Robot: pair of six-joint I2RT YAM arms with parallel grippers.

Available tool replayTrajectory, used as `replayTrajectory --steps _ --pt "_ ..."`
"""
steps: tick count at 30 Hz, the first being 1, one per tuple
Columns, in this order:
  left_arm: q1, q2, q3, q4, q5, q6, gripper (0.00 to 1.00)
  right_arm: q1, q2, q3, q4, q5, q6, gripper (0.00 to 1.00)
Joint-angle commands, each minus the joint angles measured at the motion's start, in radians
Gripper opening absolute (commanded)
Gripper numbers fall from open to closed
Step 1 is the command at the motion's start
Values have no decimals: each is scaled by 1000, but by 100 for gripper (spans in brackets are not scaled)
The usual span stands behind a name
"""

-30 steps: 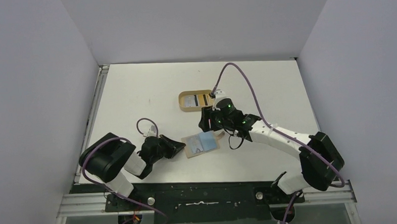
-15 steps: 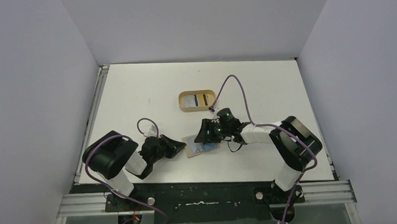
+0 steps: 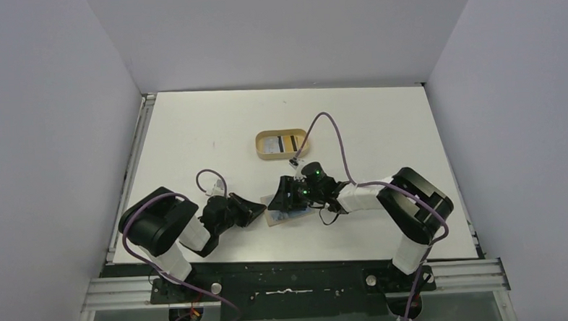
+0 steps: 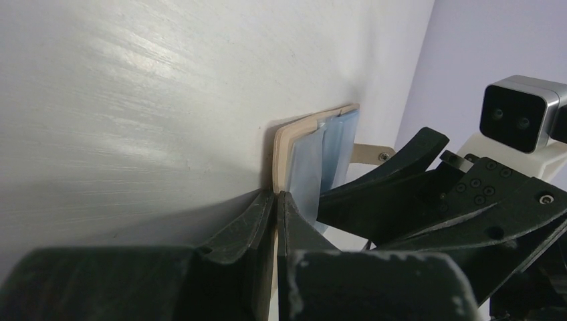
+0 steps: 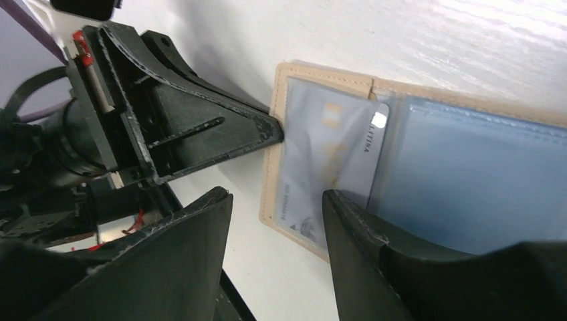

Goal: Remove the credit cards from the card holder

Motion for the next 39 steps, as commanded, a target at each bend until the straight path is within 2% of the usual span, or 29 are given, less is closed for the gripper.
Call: replayTrajectory --steps 1,6,17,34,39 --pt "5 27 -6 -71 -29 34 0 21 -99 35 -167 83 -74 54" --pt "5 23 -2 -79 -27 41 0 10 -142 125 -355 149 -175 56" --pt "5 -18 -1 -133 -26 59 0 -22 -15 99 -296 115 -170 56" --pt "5 -106 18 -269 -39 109 0 3 -32 110 -261 45 -118 56" --pt "4 -172 41 -389 -48 145 0 6 -29 114 -264 39 -115 55"
